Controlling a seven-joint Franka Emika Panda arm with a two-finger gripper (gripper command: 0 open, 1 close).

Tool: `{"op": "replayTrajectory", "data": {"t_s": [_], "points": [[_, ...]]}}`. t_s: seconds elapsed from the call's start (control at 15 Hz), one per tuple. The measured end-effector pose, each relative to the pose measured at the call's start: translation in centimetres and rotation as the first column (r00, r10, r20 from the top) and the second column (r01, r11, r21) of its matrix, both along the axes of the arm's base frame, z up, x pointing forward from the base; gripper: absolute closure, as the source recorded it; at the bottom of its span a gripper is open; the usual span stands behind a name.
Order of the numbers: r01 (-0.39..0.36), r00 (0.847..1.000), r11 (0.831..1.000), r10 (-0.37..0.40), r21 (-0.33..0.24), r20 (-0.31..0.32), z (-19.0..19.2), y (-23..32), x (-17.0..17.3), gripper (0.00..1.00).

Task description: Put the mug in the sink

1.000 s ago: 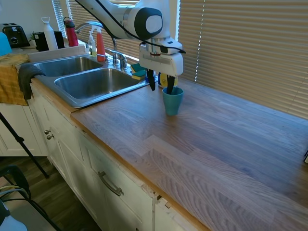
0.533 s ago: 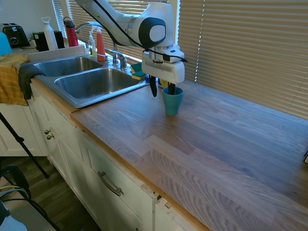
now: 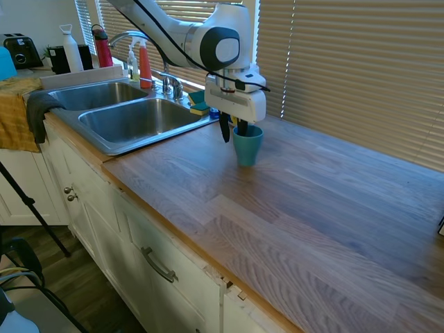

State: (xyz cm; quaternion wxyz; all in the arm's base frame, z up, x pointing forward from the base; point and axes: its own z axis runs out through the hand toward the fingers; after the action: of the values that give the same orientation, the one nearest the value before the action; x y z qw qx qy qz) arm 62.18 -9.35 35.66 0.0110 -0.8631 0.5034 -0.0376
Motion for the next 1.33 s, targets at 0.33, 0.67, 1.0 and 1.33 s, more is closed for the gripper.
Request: {"op": "replayTrajectory", "data": {"t_s": [0.33,0.67,1.0,1.33], "points": [[-0.012,1.0,1.0,0.012,0.007,-0.004,-0.3,0.0,0.0,1.0],[-0.011,1.0,1.0,0.011,0.006,0.012,0.5,-0.2,0.3,1.0],[-0.065,0.996,0.998,0.066,-0.021,0.053,4.0,2.9,0.4,1.0],[-0.154,0.981,0.984,0.164,-0.093,0.104,9.9,15.4,0.1,1.0]]}}
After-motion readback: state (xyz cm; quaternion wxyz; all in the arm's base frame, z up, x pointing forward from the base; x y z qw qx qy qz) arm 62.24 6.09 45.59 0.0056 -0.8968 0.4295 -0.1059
